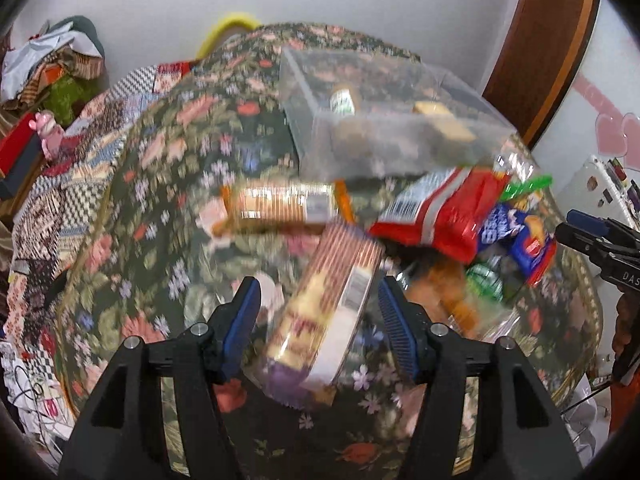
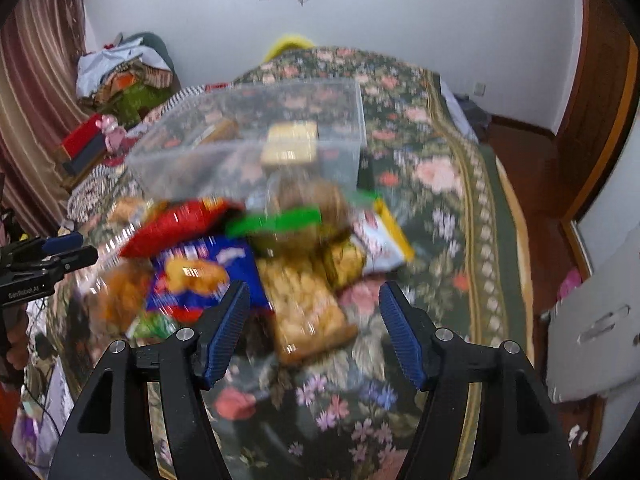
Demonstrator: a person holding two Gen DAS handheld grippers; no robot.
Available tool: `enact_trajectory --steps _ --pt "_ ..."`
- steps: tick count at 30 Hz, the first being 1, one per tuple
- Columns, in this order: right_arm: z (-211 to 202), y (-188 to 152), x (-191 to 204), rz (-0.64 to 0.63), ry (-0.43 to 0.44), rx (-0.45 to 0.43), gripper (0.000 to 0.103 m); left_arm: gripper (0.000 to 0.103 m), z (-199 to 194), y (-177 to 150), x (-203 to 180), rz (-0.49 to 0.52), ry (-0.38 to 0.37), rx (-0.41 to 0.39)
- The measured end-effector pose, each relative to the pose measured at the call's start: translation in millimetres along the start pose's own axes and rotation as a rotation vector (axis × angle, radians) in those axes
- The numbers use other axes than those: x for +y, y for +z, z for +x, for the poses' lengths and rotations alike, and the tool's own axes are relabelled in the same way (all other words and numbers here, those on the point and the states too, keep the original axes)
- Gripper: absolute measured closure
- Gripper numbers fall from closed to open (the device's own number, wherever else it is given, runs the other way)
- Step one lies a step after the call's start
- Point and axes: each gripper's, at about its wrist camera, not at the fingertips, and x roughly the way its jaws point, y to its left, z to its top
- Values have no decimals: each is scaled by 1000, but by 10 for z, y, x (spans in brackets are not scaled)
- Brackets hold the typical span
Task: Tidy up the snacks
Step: 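Grasp a striped biscuit roll with left tool while right tool grasps a bread bun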
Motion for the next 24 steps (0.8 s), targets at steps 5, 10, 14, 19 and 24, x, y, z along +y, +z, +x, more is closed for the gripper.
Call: enact_trajectory --steps 5,10,14,19,24 --pt "106 -68 -82 14 37 36 39 42 147 -111 17 -15 -29 35" --pt "226 -63 -80 13 50 51 39 48 186 -174 -38 -6 -29 30" --pt "336 -64 -89 20 70 75 39 50 179 -195 -88 26 -26 27" --pt "377 -85 -69 36 102 85 45 50 228 -180 -125 42 -5 20" --pt "342 -115 -18 17 102 77 54 51 276 -182 -167 67 25 -3"
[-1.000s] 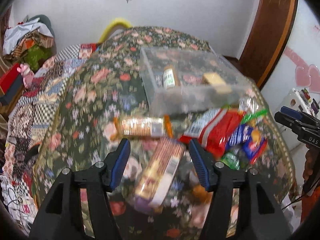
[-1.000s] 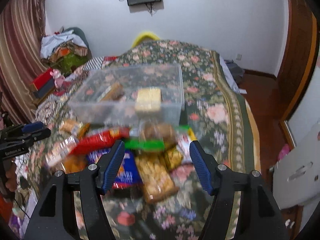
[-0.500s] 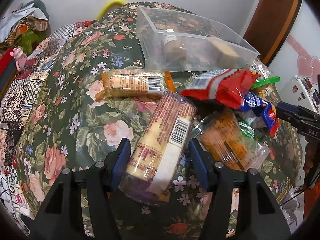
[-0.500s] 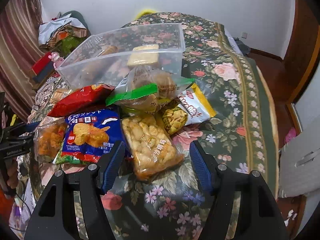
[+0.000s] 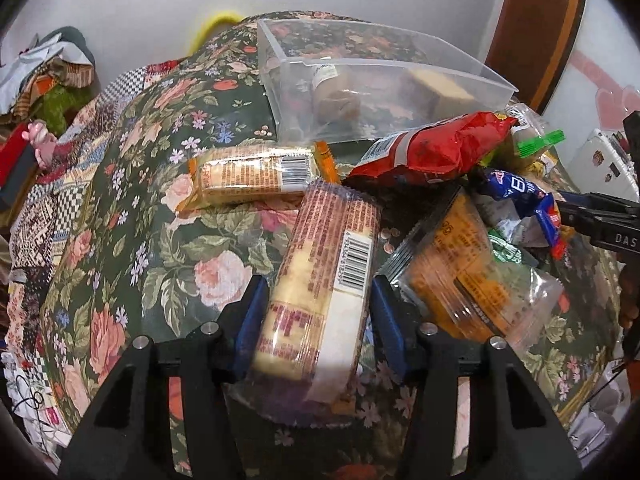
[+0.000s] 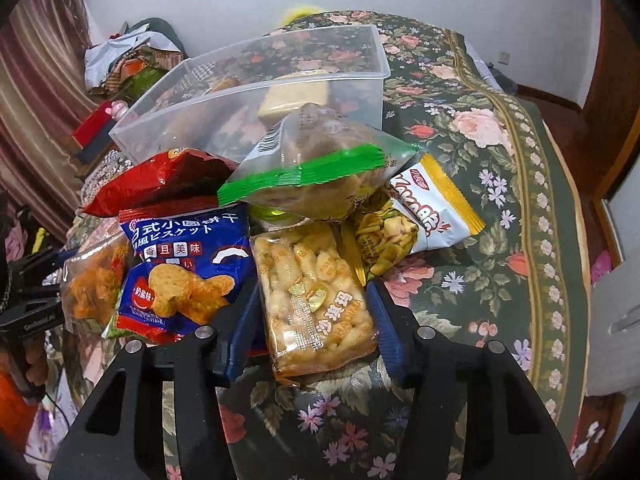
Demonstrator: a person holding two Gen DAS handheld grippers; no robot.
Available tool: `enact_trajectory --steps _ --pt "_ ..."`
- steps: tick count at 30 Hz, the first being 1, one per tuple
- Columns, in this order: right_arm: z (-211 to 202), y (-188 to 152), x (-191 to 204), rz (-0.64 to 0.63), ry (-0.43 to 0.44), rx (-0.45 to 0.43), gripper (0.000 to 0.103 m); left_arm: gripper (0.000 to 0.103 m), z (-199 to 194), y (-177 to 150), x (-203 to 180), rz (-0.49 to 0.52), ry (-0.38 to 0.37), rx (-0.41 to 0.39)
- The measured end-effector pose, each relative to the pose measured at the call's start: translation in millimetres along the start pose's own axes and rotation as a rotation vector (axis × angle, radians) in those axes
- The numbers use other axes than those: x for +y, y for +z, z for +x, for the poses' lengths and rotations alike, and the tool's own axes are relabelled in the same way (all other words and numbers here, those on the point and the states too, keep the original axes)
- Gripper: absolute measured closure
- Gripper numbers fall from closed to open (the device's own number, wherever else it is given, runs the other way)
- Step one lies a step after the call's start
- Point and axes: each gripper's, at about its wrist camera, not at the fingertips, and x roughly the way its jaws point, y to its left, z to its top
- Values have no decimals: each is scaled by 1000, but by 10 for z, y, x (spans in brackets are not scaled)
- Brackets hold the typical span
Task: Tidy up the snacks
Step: 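Grasp a striped biscuit roll with left tool while right tool grasps a bread bun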
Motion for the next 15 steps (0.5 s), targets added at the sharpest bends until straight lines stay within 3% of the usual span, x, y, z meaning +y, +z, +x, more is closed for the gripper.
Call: enact_trajectory --steps 2,8,15 --pt "-19 -22 5 -3 0 -3 57 60 -4 -4 2 5 3 -8" --pt "-119 -81 -8 4 -16 -18 60 60 -76 -17 -18 11 14 -22" --pt "-309 -98 34 -6 -33 -60 61 60 -408 66 -29 0 2 -98"
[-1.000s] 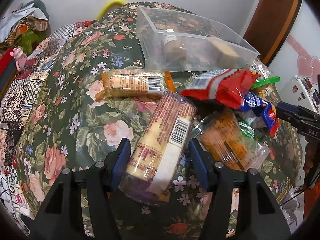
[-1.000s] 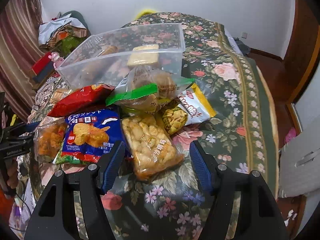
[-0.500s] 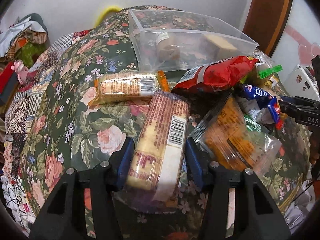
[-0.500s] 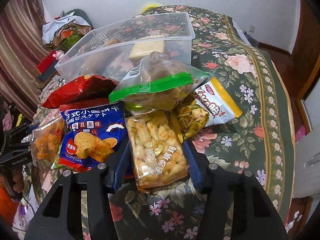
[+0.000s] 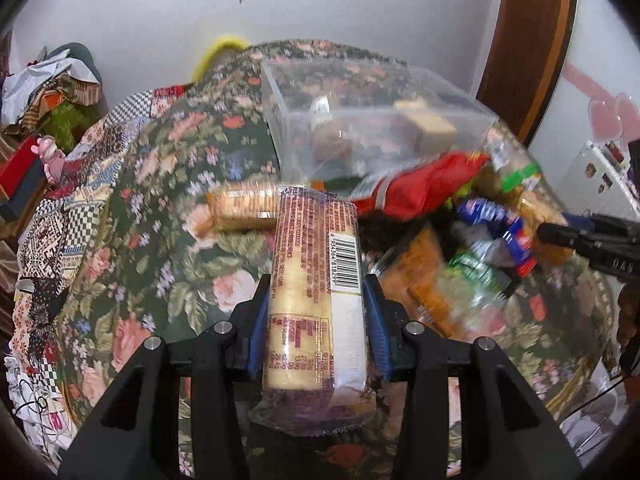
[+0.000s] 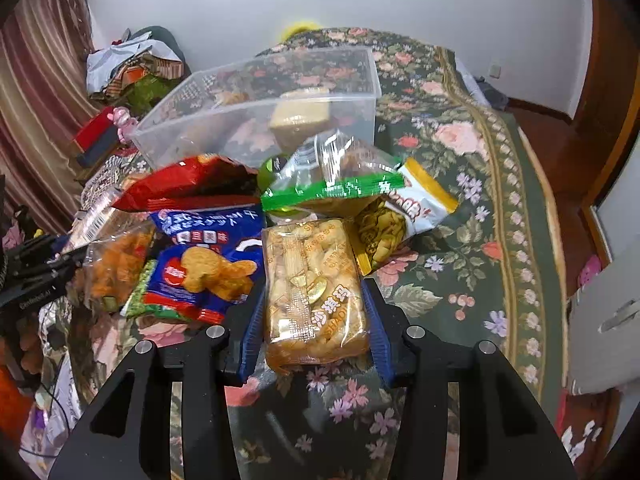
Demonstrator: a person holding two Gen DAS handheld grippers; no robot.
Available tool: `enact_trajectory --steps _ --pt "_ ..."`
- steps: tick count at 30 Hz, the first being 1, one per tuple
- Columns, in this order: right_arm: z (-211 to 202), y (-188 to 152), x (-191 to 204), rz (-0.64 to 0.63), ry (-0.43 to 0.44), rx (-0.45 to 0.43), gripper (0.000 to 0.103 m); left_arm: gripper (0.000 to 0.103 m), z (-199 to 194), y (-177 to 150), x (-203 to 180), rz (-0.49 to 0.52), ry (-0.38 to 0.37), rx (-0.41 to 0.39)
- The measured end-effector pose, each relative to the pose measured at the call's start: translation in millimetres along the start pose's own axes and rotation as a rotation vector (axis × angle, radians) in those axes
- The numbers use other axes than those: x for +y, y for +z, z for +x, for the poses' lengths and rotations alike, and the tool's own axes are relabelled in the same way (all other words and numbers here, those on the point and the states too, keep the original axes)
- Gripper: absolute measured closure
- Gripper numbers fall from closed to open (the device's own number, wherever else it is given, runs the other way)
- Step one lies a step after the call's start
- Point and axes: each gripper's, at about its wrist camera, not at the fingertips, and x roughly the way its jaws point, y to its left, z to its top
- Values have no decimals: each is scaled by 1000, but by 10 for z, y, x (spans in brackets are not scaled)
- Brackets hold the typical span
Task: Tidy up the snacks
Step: 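Grasp a striped biscuit roll with left tool while right tool grasps a bread bun, then lower biscuit roll with left tool while right tool lowers bun into the box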
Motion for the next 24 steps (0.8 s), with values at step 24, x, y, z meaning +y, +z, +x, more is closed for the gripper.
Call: enact_trajectory --steps 24 --pt "-469 775 428 -75 -7 -280 61 60 -376 922 -142 -45 -58 -199"
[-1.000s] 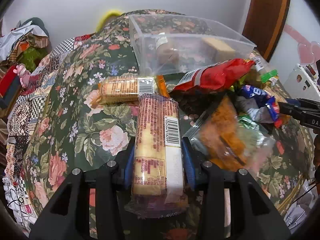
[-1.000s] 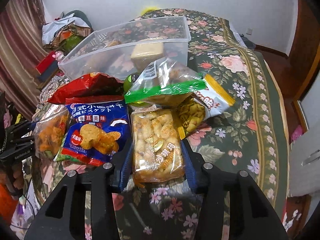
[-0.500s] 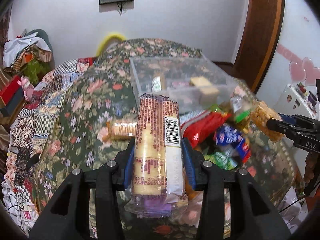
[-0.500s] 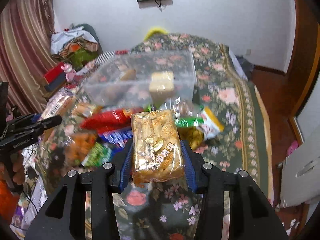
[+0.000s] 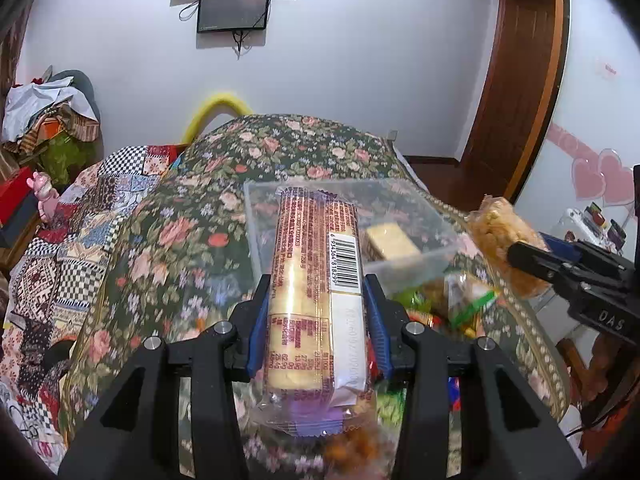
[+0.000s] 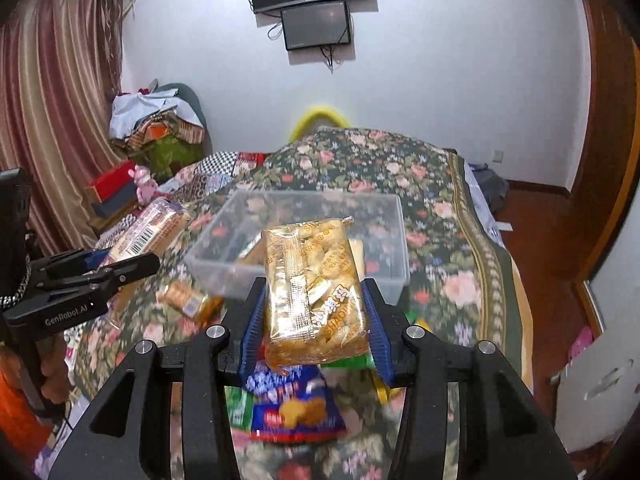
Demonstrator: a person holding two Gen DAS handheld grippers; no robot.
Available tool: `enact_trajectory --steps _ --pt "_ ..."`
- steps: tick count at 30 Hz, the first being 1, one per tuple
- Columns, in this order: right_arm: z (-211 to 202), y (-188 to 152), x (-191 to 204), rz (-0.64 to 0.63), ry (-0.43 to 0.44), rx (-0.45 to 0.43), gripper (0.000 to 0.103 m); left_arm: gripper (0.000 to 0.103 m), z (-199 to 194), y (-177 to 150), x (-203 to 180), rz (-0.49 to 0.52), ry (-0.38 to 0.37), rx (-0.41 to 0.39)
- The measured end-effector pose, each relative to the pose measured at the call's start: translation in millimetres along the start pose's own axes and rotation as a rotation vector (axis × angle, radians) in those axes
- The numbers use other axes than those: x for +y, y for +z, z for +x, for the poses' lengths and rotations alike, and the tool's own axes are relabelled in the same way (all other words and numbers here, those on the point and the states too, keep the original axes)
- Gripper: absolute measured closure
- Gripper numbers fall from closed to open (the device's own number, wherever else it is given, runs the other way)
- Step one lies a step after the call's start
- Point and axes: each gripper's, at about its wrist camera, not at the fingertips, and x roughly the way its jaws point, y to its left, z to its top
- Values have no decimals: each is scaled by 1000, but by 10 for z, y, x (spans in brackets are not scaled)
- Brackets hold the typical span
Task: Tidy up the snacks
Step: 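Lower biscuit roll with left tool while right tool lowers bun into the box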
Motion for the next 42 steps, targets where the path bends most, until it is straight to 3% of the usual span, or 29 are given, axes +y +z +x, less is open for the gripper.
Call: enact_trajectory --steps 13,27,38,42 --pt "506 355 -85 26 -9 -13 61 60 601 400 40 -17 1 22" --pt "1147 387 -3 21 9 117 61 60 1253 398 99 -27 24 139" --pt "1406 306 51 -16 4 225 59 61 1299 391 71 4 23 148" --pt "1357 318 34 3 15 221 59 61 1239 388 54 8 25 143"
